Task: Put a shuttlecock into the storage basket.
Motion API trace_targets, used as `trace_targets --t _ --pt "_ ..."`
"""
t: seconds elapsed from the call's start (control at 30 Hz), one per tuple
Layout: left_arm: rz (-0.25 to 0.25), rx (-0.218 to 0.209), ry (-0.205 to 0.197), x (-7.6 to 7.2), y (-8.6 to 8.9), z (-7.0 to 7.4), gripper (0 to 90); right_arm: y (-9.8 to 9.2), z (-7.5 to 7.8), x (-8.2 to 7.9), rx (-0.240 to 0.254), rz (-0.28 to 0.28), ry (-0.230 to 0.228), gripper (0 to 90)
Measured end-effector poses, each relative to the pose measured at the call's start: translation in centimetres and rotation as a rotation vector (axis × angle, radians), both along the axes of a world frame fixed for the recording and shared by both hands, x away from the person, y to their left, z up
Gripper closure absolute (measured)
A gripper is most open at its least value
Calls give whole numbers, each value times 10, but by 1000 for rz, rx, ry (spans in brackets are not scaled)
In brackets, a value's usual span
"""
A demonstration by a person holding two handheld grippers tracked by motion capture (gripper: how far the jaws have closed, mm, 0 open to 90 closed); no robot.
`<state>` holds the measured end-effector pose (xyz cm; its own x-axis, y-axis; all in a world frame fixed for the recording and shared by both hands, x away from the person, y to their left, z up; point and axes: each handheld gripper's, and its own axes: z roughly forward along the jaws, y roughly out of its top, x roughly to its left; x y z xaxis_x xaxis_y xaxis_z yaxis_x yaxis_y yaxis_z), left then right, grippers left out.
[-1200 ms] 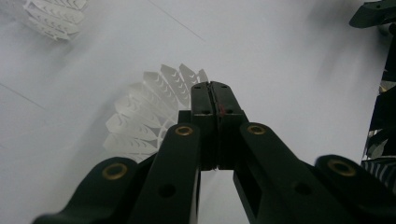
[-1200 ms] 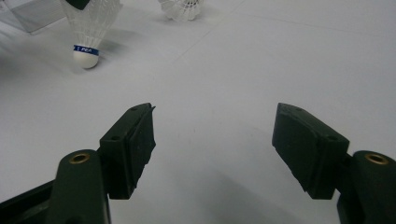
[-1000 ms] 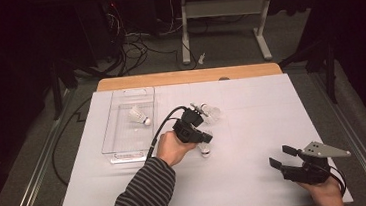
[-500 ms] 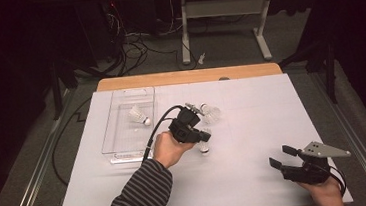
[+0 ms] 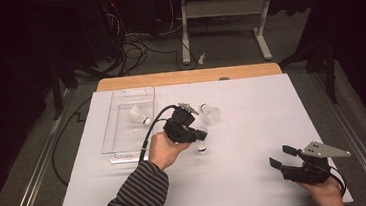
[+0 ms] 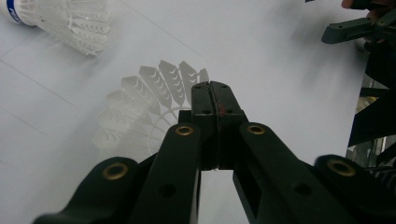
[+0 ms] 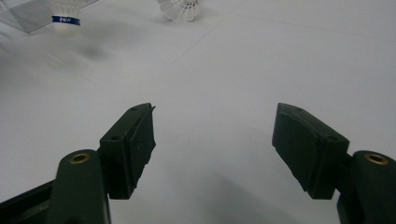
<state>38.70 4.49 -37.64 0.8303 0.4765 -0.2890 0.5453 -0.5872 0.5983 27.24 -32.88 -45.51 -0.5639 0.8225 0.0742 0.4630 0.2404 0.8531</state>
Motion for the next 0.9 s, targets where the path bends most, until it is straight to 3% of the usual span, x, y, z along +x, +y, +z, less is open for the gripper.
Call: trace_targets --t 0.9 --pt "57 -49 -42 -13 33 12 898 0 0 0 0 1 0 304"
